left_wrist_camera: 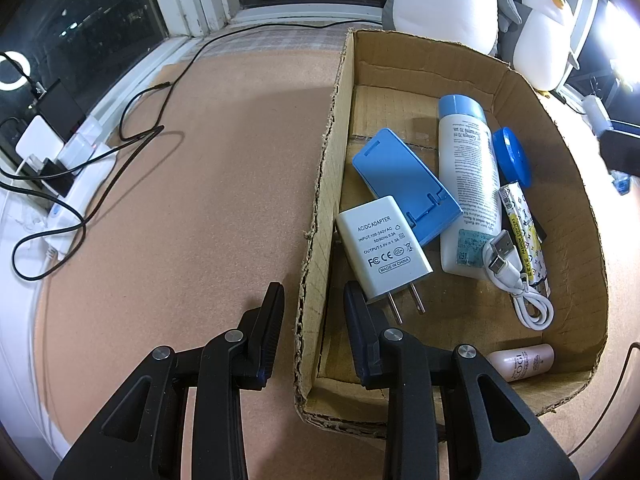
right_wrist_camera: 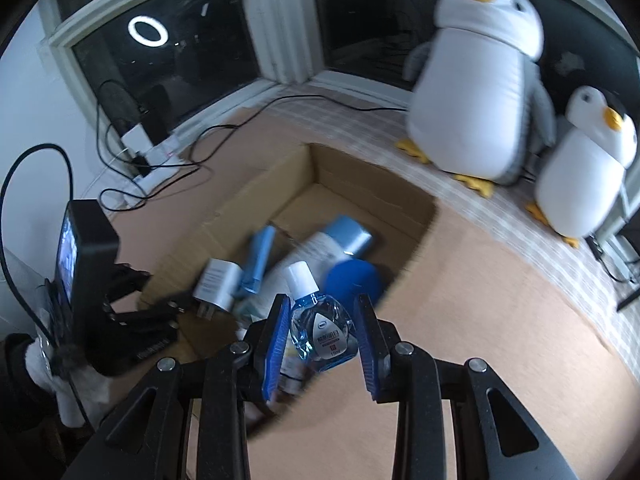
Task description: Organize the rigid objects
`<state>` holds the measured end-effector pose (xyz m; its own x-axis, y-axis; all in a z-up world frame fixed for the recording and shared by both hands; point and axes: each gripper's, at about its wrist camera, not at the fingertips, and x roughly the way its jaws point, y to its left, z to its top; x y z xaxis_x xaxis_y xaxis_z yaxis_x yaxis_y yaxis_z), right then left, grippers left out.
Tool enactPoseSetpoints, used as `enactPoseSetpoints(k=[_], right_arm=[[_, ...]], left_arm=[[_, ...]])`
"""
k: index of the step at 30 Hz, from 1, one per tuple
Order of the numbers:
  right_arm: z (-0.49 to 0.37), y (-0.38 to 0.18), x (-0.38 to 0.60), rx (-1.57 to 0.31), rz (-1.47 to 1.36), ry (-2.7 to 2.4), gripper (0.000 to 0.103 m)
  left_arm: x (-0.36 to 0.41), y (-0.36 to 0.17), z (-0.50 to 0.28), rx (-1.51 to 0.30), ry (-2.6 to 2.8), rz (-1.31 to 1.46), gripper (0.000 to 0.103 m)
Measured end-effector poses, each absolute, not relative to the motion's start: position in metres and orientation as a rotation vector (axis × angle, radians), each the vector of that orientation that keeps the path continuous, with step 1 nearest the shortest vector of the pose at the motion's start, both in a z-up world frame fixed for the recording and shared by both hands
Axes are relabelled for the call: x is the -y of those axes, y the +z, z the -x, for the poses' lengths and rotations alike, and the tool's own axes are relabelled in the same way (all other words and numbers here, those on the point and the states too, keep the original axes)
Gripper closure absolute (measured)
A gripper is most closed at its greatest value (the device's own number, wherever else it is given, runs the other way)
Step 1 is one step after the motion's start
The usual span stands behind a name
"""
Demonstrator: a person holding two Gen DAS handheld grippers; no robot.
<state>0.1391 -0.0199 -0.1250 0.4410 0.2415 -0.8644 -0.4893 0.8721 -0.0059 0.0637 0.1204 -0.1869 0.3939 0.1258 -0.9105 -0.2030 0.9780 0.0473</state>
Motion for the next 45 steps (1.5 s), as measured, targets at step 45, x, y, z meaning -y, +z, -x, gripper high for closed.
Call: enactPoseSetpoints(k=[45], right_arm=[[-0.104,-0.104,0.034,-0.954,0.184,0.359,0.049]], left_arm=[[-0.116,-0.151,-0.055,-1.063,0.236,0.043,0.075]])
